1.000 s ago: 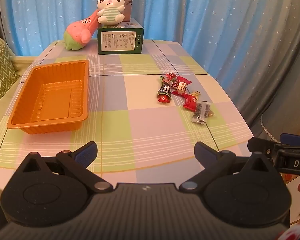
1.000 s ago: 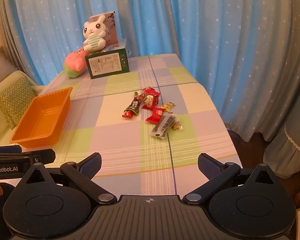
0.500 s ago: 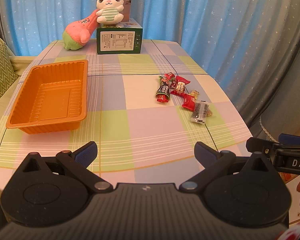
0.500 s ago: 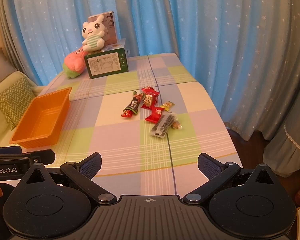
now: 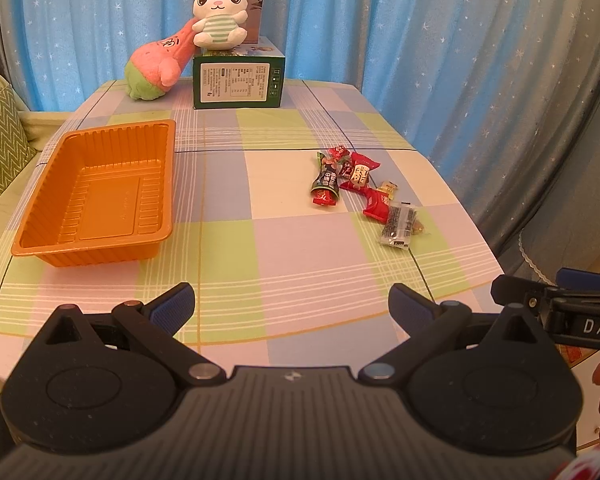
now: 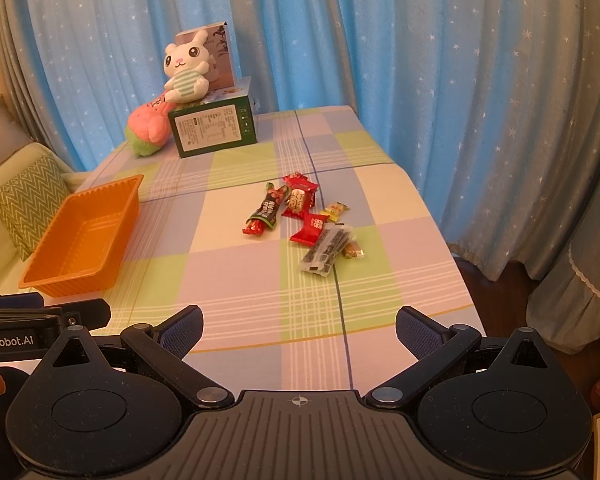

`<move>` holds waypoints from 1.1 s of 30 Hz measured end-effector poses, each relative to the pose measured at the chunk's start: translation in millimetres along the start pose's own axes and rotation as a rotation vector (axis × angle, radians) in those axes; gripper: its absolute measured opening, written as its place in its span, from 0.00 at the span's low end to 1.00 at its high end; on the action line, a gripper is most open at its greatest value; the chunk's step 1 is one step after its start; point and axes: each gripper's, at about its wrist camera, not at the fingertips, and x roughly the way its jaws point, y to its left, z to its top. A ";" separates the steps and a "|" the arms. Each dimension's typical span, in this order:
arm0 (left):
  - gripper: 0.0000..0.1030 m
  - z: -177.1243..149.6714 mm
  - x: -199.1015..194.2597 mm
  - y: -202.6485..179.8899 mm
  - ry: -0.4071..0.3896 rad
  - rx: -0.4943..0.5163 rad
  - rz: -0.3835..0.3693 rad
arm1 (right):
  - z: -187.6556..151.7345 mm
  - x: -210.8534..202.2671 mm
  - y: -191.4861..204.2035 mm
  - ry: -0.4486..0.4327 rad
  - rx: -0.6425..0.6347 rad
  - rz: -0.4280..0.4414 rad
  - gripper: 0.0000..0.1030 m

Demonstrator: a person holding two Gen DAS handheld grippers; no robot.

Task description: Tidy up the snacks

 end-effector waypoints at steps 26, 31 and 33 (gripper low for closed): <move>0.99 -0.5 0.2 -2.5 0.001 -0.003 -0.003 | 0.4 -0.6 -0.6 0.001 0.002 -0.001 0.99; 0.99 -0.2 0.3 -1.6 0.002 -0.003 -0.003 | -0.3 -0.5 -0.6 0.000 0.004 0.000 0.99; 0.99 -0.2 0.3 -1.7 0.002 -0.003 -0.003 | 0.0 -0.5 -0.9 0.000 0.002 0.000 0.99</move>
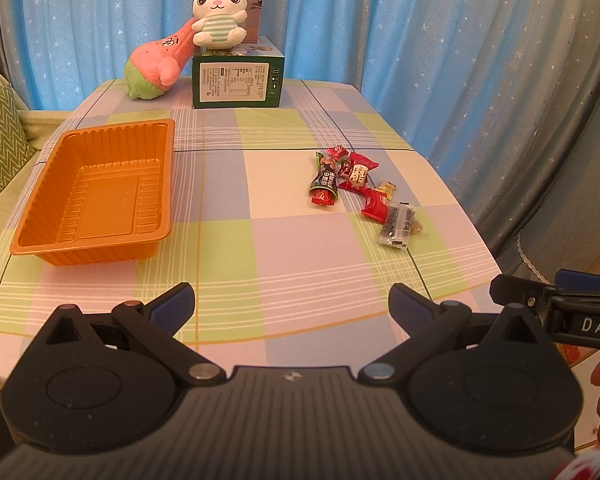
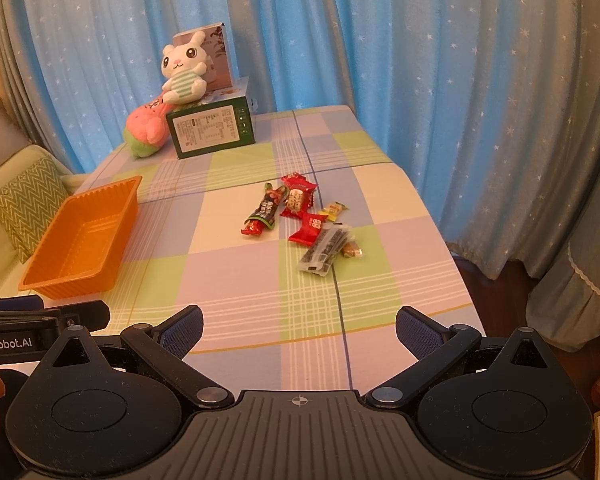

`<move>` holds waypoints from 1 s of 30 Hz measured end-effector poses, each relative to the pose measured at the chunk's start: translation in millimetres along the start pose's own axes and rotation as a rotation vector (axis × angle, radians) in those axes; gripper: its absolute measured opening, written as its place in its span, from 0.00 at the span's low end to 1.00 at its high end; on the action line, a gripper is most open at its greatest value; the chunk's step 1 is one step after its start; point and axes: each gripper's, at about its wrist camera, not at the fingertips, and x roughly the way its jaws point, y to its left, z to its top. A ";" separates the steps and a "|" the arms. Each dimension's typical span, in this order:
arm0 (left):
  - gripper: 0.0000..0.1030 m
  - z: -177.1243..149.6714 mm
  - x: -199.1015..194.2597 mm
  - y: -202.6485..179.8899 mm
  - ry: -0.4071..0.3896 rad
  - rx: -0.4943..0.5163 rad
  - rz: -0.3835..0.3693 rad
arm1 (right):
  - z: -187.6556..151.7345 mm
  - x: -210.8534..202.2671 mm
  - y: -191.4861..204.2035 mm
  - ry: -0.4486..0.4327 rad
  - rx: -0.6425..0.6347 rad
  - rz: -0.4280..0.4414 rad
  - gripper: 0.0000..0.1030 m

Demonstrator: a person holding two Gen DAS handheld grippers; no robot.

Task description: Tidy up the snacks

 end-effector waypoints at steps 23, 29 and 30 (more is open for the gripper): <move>0.99 1.2 4.7 0.2 0.008 -0.009 -0.007 | -2.4 2.5 -5.8 -0.007 0.026 -0.007 0.99; 0.99 6.4 20.9 6.9 0.022 -0.016 -0.018 | 1.2 16.2 -22.6 -0.028 0.075 -0.023 0.99; 0.99 8.1 24.7 7.2 0.022 -0.015 -0.019 | 2.7 18.7 -24.8 -0.032 0.083 -0.027 0.99</move>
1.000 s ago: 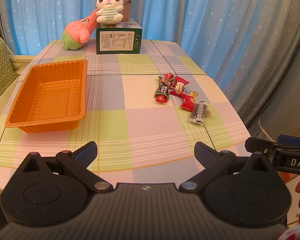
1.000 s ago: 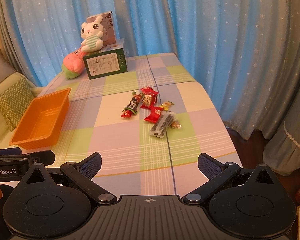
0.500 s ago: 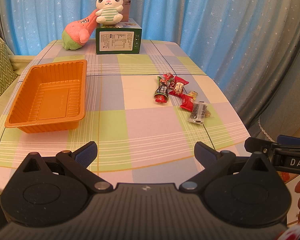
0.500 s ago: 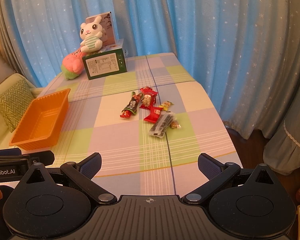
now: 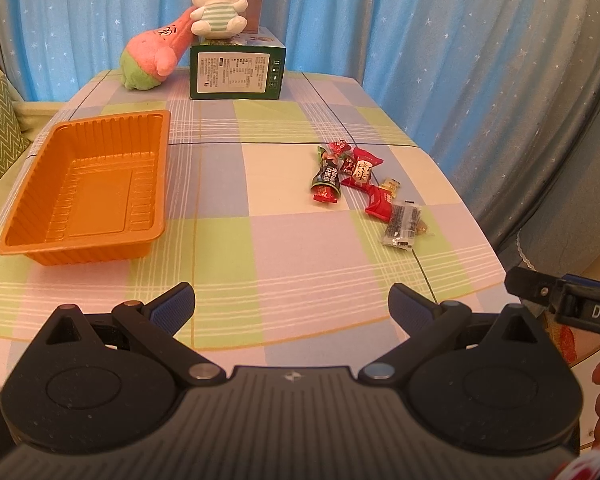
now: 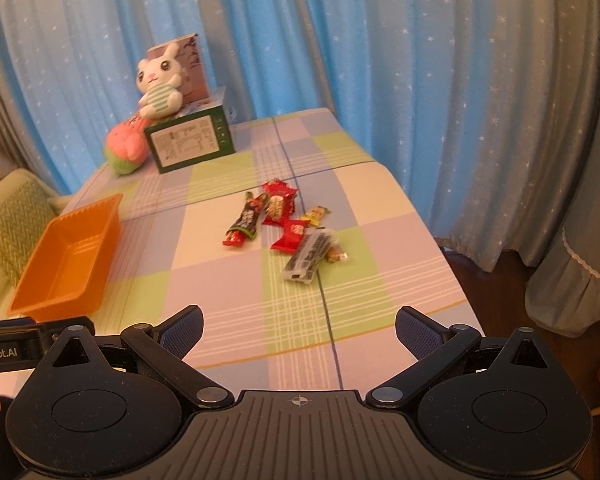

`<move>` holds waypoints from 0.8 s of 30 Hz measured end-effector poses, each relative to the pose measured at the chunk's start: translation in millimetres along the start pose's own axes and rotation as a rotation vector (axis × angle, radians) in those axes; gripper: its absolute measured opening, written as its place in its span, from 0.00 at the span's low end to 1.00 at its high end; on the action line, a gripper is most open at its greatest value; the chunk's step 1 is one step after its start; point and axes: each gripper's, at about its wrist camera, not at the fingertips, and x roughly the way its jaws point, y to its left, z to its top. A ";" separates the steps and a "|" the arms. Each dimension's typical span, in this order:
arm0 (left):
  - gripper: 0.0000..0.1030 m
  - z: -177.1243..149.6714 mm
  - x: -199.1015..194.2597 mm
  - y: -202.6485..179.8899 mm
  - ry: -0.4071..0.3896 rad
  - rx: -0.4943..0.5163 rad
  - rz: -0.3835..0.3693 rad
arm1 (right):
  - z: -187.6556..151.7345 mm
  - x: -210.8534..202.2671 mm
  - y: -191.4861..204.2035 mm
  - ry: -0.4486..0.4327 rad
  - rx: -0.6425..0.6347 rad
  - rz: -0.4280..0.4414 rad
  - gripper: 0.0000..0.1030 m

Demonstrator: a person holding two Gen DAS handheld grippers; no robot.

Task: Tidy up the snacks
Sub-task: 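Grasp the clear-wrapped seaweed snack bar with the right gripper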

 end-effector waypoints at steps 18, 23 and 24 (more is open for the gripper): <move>0.94 49.7 109.3 12.0 0.033 0.015 -0.023 | 30.5 113.7 -13.7 -0.003 0.101 -0.024 0.84; 0.90 56.5 143.4 11.8 0.037 0.020 -0.035 | 33.5 156.4 -11.4 0.016 0.108 -0.033 0.69; 0.87 57.8 149.9 12.5 0.037 0.020 -0.041 | 34.2 164.2 -9.3 0.017 0.100 -0.029 0.64</move>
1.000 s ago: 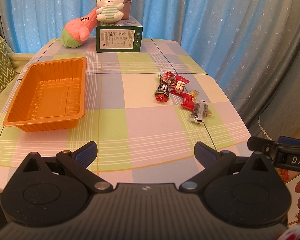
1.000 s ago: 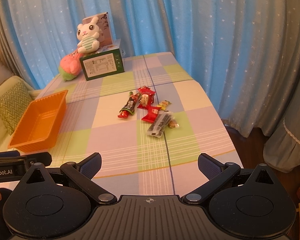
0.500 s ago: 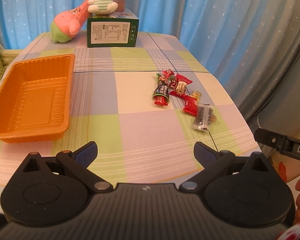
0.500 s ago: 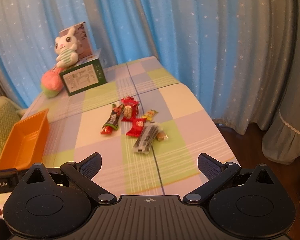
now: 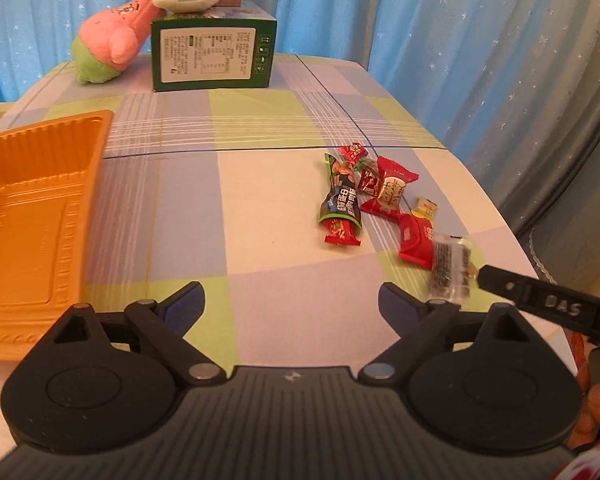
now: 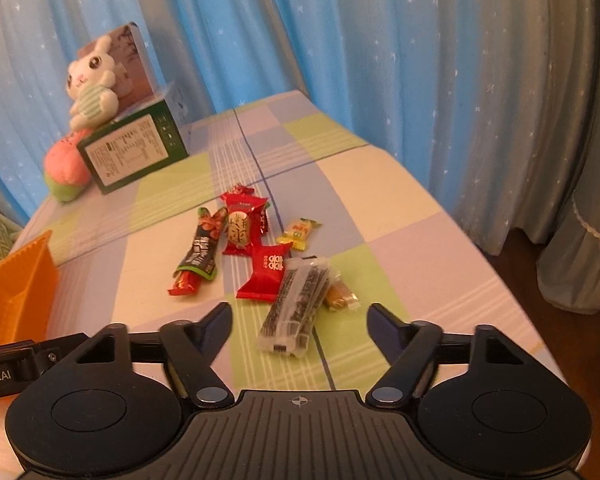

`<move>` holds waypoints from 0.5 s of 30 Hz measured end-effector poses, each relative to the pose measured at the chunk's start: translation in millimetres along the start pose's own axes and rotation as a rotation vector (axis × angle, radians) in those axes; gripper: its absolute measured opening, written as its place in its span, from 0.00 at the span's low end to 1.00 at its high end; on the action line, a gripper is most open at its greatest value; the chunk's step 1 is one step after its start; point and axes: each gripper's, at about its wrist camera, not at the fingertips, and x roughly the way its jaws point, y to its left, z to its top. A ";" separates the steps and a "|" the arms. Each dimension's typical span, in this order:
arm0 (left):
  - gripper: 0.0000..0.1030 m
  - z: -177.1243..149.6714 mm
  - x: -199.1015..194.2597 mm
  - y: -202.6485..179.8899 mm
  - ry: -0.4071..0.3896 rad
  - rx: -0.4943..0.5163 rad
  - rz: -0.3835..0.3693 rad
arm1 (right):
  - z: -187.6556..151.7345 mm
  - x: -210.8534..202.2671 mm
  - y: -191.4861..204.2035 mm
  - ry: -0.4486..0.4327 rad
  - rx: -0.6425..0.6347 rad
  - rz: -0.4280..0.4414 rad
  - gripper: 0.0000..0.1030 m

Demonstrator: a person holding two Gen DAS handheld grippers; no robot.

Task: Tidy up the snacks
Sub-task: 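Grasp the clear-wrapped seaweed snack bar with the right gripper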

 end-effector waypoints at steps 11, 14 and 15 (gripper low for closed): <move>0.83 5.4 37.6 12.9 0.007 -0.024 -0.019 | -0.2 62.7 9.3 0.077 -0.028 -0.048 0.49; 0.83 5.9 41.9 15.1 0.007 -0.028 -0.024 | -0.6 71.7 10.9 0.086 -0.042 -0.075 0.41; 0.82 6.4 42.9 15.1 0.006 -0.026 -0.026 | -0.7 71.5 10.4 0.083 -0.038 -0.076 0.40</move>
